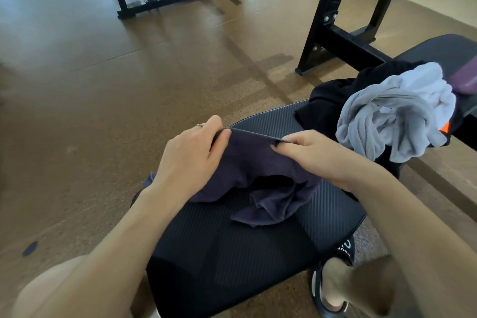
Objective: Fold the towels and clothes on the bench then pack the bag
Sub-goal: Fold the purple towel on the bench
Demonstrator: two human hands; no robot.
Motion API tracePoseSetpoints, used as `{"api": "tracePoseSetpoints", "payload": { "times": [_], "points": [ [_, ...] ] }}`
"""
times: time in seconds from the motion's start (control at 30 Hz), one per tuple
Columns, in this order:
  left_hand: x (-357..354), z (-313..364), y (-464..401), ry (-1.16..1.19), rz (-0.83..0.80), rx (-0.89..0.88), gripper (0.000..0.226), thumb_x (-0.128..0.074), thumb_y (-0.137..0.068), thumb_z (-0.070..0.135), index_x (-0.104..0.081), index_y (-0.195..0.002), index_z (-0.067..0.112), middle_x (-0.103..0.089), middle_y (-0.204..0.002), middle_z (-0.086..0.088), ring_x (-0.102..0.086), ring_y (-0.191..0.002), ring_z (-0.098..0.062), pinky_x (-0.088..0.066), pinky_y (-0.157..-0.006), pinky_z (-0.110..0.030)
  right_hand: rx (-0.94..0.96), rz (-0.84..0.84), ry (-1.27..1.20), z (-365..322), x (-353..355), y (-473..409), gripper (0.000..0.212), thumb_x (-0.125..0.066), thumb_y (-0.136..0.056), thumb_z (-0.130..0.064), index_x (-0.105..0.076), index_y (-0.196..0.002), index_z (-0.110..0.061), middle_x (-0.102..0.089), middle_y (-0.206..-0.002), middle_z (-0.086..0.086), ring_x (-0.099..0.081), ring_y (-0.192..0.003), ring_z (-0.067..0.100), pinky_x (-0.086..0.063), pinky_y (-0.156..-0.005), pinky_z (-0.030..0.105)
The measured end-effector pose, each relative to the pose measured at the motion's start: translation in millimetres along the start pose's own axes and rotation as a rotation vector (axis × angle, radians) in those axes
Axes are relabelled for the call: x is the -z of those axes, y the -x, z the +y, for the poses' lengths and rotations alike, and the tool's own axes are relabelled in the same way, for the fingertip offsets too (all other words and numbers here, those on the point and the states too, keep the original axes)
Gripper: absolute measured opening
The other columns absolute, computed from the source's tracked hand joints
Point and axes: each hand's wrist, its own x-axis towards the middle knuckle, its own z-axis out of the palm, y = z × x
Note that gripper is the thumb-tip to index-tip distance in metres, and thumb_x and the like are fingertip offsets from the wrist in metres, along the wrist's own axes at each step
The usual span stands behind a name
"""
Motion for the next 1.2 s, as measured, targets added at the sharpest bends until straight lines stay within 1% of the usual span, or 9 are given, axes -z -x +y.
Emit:
{"api": "tracePoseSetpoints", "payload": {
  "times": [0.1, 0.2, 0.3, 0.4, 0.53, 0.73, 0.83, 1.0, 1.2],
  "points": [
    [-8.1, 15.8, 7.7, 0.178, -0.017, 0.053, 0.009, -0.044, -0.104, 0.029, -0.041, -0.098, 0.023, -0.058, -0.070, 0.006, -0.057, -0.066, -0.021, -0.047, -0.065, -0.043, -0.131, -0.138, -0.330, -11.3, -14.2, 8.1, 0.033, -0.052, -0.103, -0.035, -0.065, -0.089, -0.008, -0.064, -0.077, 0.011, -0.062, -0.066, 0.018, -0.047, -0.057, 0.030],
    [-20.3, 38.3, 19.6, 0.302, -0.072, -0.019, 0.001, -0.042, -0.104, 0.020, -0.041, -0.102, 0.020, -0.056, -0.073, 0.009, -0.056, -0.064, -0.017, -0.045, -0.061, -0.038, -0.129, -0.138, -0.569, -22.6, -24.6, 9.9, 0.025, -0.043, -0.106, -0.021, -0.059, -0.097, -0.004, -0.060, -0.070, 0.015, -0.059, -0.058, 0.021, -0.046, -0.055, 0.033],
    [-25.8, 45.4, 24.4, 0.236, -0.094, -0.092, 0.020, -0.035, -0.101, 0.026, -0.052, -0.104, 0.015, -0.057, -0.092, 0.002, -0.056, -0.081, -0.018, -0.042, -0.068, -0.030, -0.146, -0.031, -0.745, -27.4, -26.8, 6.5, 0.023, -0.041, -0.106, -0.018, -0.059, -0.099, -0.004, -0.063, -0.072, 0.014, -0.062, -0.058, 0.021, -0.052, -0.053, 0.034],
    [-18.3, 43.6, 27.8, 0.366, -0.126, -0.146, 0.030, -0.038, -0.091, 0.037, -0.054, -0.097, 0.012, -0.055, -0.091, 0.001, -0.050, -0.079, -0.010, -0.043, -0.070, -0.031, -0.185, 0.061, -0.897, -32.3, -29.7, 4.5, 0.020, -0.043, -0.105, -0.016, -0.059, -0.102, -0.004, -0.062, -0.089, 0.021, -0.064, -0.072, 0.026, -0.057, -0.064, 0.038],
    [-19.2, 45.5, 34.2, 0.296, -0.115, -0.075, 0.034, -0.050, -0.084, 0.059, -0.046, -0.089, 0.026, -0.049, -0.089, 0.013, -0.051, -0.080, -0.005, -0.043, -0.066, -0.023, -0.117, 0.128, -0.863, -33.9, -33.5, 2.8, 0.021, -0.040, -0.106, -0.015, -0.056, -0.099, -0.003, -0.065, -0.076, 0.017, -0.067, -0.063, 0.026, -0.058, -0.055, 0.034],
    [-29.1, 34.7, 36.5, 0.158, -0.033, -0.063, 0.025, -0.054, -0.082, 0.021, -0.030, -0.082, 0.030, -0.036, -0.083, 0.013, -0.041, -0.067, -0.012, -0.037, -0.057, -0.031, -0.013, 0.240, -0.855, -34.8, -39.7, 3.1, 0.024, -0.038, -0.105, -0.010, -0.058, -0.103, 0.003, -0.068, -0.084, 0.028, -0.073, -0.066, 0.032, -0.062, -0.057, 0.038],
    [-25.4, 30.1, 37.5, 0.102, -0.052, -0.102, 0.003, -0.042, -0.087, 0.025, -0.041, -0.085, 0.024, -0.041, -0.088, 0.012, -0.048, -0.074, -0.017, -0.044, -0.061, -0.036, 0.135, 0.456, -0.676, -29.6, -33.3, 4.9, 0.023, -0.040, -0.105, -0.010, -0.062, -0.098, -0.004, -0.069, -0.084, 0.019, -0.074, -0.069, 0.029, -0.058, -0.050, 0.032],
    [-24.1, 3.5, 37.3, -0.161, -0.240, -0.195, 0.036, -0.023, -0.093, 0.036, -0.054, -0.094, 0.019, -0.054, -0.097, 0.002, -0.059, -0.085, -0.022, -0.051, -0.068, -0.038, 0.259, 0.765, -0.464, -20.9, -14.6, 9.4, 0.021, -0.041, -0.104, -0.016, -0.061, -0.096, -0.012, -0.062, -0.075, 0.002, -0.061, -0.053, 0.012, -0.050, -0.043, 0.029],
    [-2.0, -19.9, 26.9, -0.250, -0.059, -0.232, 0.030, -0.039, -0.097, 0.036, -0.059, -0.089, 0.015, -0.054, -0.089, 0.000, -0.057, -0.073, -0.027, -0.037, -0.060, -0.033, 0.202, 0.889, -0.371, -1.9, 13.5, 8.5, 0.014, -0.048, -0.099, -0.014, -0.060, -0.107, -0.016, -0.065, -0.080, 0.002, -0.057, -0.046, 0.009, -0.046, -0.044, 0.025]
  ]
}}
